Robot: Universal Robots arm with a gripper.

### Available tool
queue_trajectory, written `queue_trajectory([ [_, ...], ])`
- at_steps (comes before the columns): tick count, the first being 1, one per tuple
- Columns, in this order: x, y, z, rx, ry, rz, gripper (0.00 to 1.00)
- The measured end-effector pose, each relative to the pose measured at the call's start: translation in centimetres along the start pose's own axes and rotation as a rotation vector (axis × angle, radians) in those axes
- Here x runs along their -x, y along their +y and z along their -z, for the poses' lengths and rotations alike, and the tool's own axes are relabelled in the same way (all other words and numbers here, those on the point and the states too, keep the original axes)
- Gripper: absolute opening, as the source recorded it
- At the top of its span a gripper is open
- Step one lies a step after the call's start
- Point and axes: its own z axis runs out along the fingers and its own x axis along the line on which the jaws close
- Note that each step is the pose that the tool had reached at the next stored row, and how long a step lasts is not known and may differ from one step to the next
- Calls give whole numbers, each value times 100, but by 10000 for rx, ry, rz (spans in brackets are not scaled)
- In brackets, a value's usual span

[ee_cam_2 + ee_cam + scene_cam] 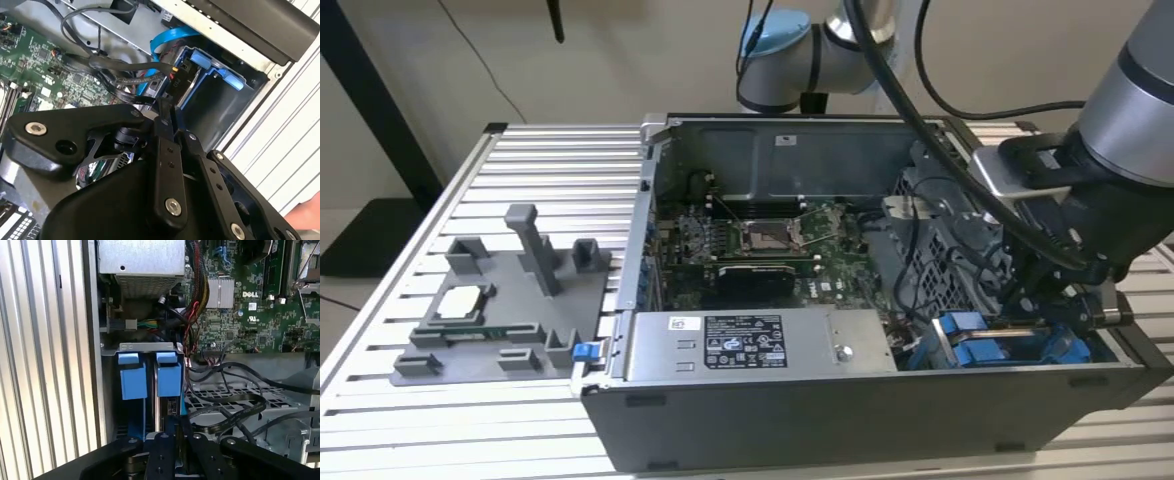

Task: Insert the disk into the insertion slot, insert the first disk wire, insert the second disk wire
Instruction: 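Insert the second disk wire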

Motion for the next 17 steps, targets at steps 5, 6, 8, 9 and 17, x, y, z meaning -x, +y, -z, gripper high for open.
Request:
queue_trajectory([
  [5, 7, -26, -28, 1, 3, -7, 0],
  [6, 7, -27, -32, 2, 3, -8, 0],
  [8, 5, -26, -42, 1, 1, -10, 0],
  [9, 4, -25, -48, 2, 3, -9, 0],
  [17, 0, -22, -78, 6, 2, -9, 0],
])
